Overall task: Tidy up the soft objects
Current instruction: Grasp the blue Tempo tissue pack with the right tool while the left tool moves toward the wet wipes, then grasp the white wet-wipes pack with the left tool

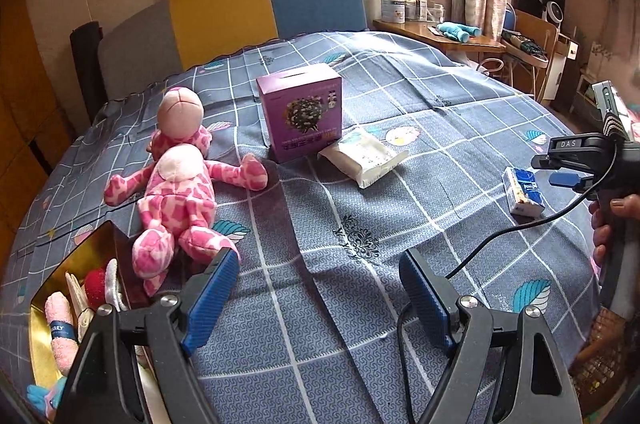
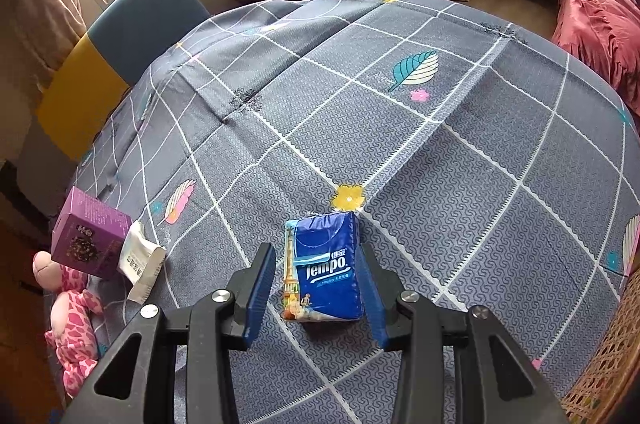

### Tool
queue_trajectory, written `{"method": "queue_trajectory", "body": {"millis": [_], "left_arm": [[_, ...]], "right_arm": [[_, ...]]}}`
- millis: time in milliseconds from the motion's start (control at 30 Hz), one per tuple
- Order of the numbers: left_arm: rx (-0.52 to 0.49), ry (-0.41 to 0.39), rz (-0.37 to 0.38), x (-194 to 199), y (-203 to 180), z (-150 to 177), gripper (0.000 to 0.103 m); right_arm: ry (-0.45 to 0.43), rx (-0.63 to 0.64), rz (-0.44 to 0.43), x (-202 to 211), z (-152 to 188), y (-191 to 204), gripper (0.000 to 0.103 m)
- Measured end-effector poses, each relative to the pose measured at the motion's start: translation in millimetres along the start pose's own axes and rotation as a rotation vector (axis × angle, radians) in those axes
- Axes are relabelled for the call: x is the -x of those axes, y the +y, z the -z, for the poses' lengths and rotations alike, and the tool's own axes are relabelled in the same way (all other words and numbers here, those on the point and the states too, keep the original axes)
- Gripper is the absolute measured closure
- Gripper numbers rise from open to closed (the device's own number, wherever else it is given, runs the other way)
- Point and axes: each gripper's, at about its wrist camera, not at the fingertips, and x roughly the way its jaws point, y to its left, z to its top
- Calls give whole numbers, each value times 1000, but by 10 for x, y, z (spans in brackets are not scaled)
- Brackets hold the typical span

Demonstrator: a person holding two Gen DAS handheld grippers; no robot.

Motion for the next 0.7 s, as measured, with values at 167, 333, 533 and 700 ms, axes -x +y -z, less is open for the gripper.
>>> {"method": "queue_trajectory", "body": {"millis": [167, 333, 533, 700], "left_arm": [[34, 46, 48, -201, 7, -60, 20], [147, 114, 114, -494, 99, -258, 20], [244, 186, 166, -937, 49, -553, 18], [326, 251, 158, -1393, -33, -748, 15]], "right_arm": [[-51, -6, 1, 95, -19, -6, 62], [-47, -19, -16, 97, -31, -22, 61], [-33, 1, -41, 80, -11, 31, 61], [-17, -11, -69, 57, -13, 21, 61]]}}
